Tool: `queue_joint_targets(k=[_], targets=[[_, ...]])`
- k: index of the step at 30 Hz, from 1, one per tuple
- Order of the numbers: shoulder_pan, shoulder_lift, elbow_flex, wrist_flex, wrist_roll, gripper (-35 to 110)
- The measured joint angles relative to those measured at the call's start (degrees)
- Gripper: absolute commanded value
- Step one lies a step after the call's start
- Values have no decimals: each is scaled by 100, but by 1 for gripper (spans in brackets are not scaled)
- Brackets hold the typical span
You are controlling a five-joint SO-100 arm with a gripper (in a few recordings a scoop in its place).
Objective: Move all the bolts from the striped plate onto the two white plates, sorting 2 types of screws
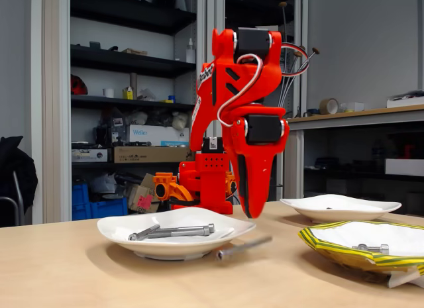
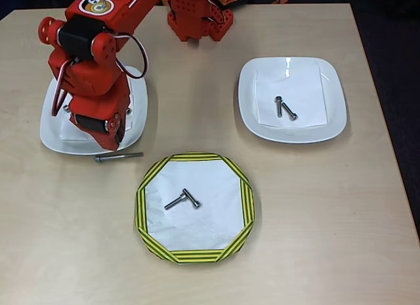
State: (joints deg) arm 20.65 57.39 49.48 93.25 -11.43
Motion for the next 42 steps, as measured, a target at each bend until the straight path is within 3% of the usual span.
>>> queue_joint_targets(k=[15,25,42], targets=[[-35,176,246,-88,-97,12],[-536,105,1116,-492,229,11],[-519,-79,1538,-668,396,8]])
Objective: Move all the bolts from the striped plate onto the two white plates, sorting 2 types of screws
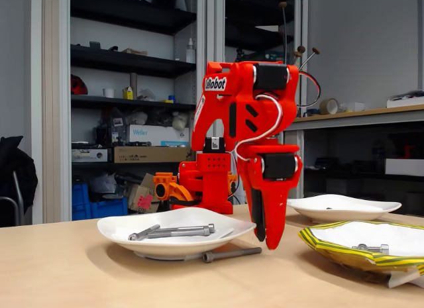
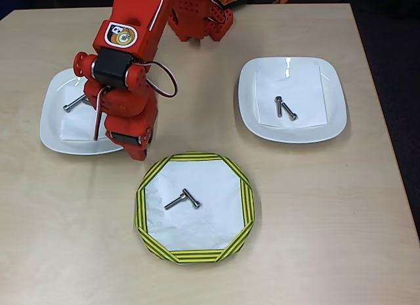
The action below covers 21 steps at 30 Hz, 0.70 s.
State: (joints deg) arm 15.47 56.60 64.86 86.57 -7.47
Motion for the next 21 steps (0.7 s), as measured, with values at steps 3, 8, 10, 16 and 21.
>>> queue_joint_targets(k=[3,8,10,16,21], targets=[[0,-158,-9,-97,0,8],[44,-431,-114,-229,18,4],[79,-562,-132,-334,18,4],[149,-835,-343,-360,-18,0],[149,-1160,-1090,-18,-18,0]])
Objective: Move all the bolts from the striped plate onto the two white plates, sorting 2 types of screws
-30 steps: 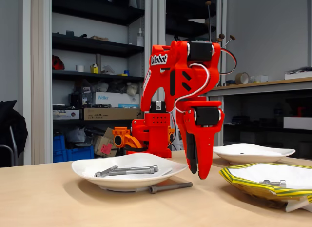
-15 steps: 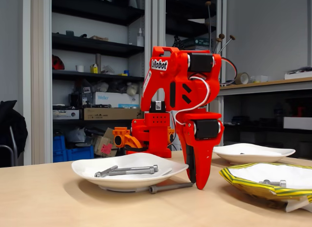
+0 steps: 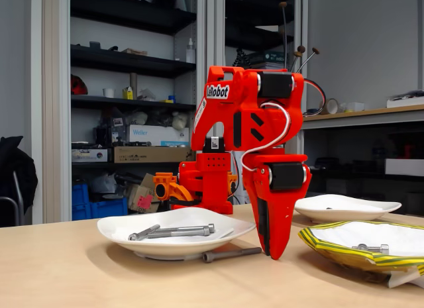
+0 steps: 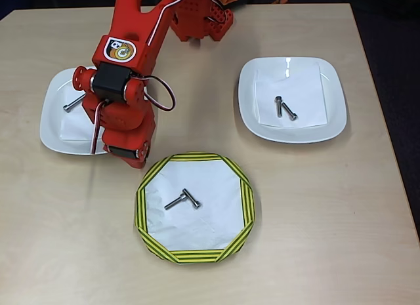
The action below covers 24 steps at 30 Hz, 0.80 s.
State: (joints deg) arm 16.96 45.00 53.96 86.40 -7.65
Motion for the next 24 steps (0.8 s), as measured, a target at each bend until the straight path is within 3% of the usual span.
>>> queue_joint_targets(k=[11,19,24], targets=[[18,668,-360,492,624,0],[-272,1354,-360,659,1714,1],[-932,1415,-360,202,2602,4]])
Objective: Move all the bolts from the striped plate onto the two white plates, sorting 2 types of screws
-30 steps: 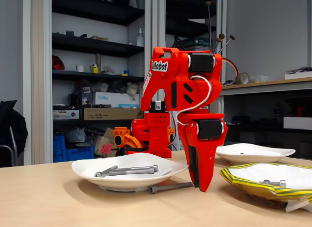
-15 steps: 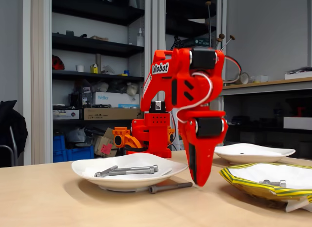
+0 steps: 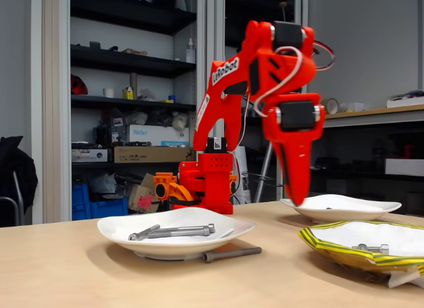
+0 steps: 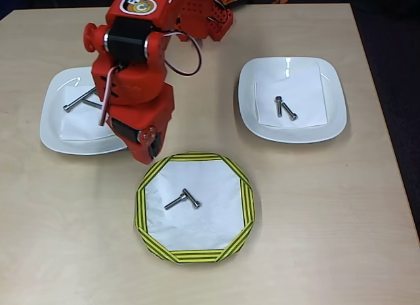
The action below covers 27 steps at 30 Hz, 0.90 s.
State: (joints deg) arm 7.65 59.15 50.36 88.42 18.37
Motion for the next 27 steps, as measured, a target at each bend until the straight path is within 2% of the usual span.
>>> queue_joint_targets(k=[4,10,27], targets=[[-431,-53,0,-352,624,13],[-721,-378,79,-853,1310,16],[-712,-1397,-334,-1389,1688,14]])
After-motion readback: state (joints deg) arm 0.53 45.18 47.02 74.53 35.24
